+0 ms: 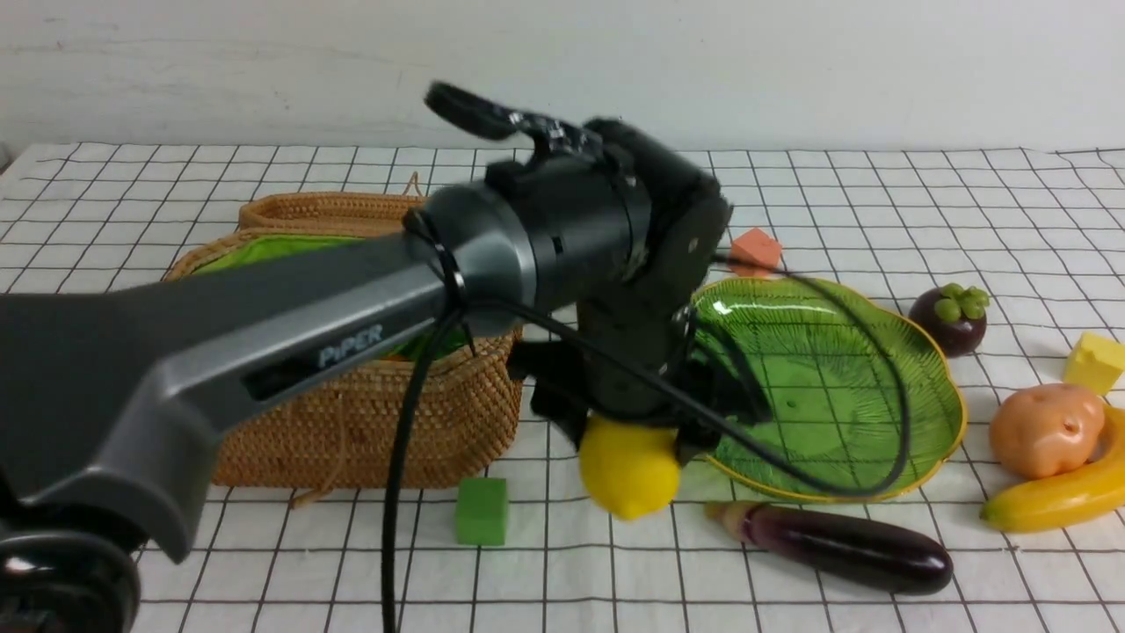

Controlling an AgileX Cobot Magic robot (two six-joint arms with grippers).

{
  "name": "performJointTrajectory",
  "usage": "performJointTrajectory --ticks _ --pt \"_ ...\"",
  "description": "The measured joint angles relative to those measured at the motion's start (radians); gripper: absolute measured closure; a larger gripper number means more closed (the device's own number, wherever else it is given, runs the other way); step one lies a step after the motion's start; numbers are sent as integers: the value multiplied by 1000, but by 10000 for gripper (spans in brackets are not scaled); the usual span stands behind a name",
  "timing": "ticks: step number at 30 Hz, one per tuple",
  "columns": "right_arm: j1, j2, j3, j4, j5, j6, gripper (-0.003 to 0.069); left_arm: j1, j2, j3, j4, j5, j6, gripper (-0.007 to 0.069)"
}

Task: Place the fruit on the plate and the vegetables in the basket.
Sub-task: Grab a lemon with your left arm and place it on the plate on the right

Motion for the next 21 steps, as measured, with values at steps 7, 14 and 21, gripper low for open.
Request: performJointTrajectory --ticks 7,14,21 --pt "1 0 0 -74 -66 89 424 0 60 -64 -136 -443 204 48" --pt "1 0 0 -85 -55 101 424 0 235 -102 -195 -581 284 39" --pt "1 0 0 -181 -64 171 424 -5 254 -108 -196 -615 291 -44"
